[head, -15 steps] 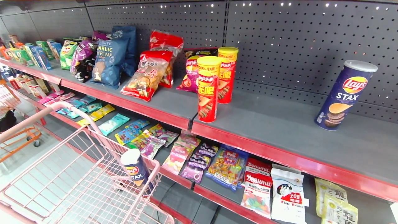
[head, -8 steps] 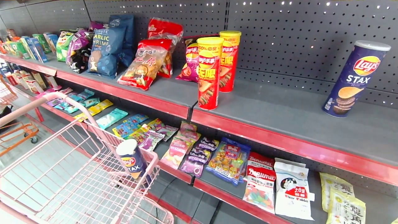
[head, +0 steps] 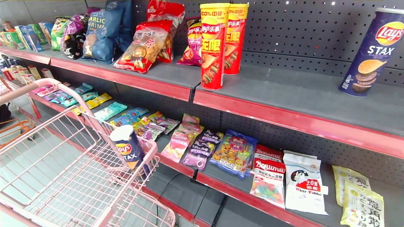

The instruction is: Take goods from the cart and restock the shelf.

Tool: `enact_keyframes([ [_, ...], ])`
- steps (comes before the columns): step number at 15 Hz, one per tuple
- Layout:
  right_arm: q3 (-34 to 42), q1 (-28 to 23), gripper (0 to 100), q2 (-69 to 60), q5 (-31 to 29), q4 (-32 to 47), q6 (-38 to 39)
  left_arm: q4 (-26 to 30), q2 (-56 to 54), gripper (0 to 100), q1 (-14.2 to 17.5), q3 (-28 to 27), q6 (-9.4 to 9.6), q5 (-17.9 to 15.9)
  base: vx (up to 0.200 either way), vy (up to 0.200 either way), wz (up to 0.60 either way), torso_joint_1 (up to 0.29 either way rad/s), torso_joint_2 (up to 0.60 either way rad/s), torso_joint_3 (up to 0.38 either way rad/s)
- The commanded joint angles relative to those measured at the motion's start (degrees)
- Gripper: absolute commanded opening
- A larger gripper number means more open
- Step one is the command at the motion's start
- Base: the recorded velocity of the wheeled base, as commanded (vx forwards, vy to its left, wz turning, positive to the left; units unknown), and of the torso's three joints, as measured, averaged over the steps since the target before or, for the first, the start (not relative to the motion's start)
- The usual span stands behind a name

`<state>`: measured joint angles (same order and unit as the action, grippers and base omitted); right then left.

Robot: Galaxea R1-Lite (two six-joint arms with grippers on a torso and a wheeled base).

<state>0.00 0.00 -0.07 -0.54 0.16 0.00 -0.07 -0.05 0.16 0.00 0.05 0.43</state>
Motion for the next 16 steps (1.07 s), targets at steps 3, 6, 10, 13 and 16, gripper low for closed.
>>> enact_keyframes([
  [3,0.00,0.00,100,0.07,0.01,0.02,0.00,-6.08,23.78,100,-1.04,-21.80,-5.94,-0.60,0.000,0.000,0.00,-0.038,0.12,0.074],
  [6,0.00,0.00,100,0.07,0.01,-0.07,-0.09,-14.17,47.60,100,-0.95,-28.39,-11.12,-1.31,0.000,0.000,0.00,0.000,0.00,0.000],
  [10,0.00,0.00,100,0.07,0.01,0.02,-0.09,-49.85,81.87,100,-1.13,-18.11,-9.72,-9.74,0.000,0.000,0.00,0.000,0.00,0.000],
  [13,0.00,0.00,100,0.07,0.01,-0.07,-0.09,-63.38,97.61,100,-1.13,-15.21,-6.73,-13.00,0.000,0.000,0.00,0.000,0.00,0.000],
  [16,0.00,0.00,100,0.07,0.01,0.02,-0.09,-65.76,102.35,100,-1.13,-14.94,-6.64,-15.98,0.000,0.000,0.00,0.000,0.00,0.000],
])
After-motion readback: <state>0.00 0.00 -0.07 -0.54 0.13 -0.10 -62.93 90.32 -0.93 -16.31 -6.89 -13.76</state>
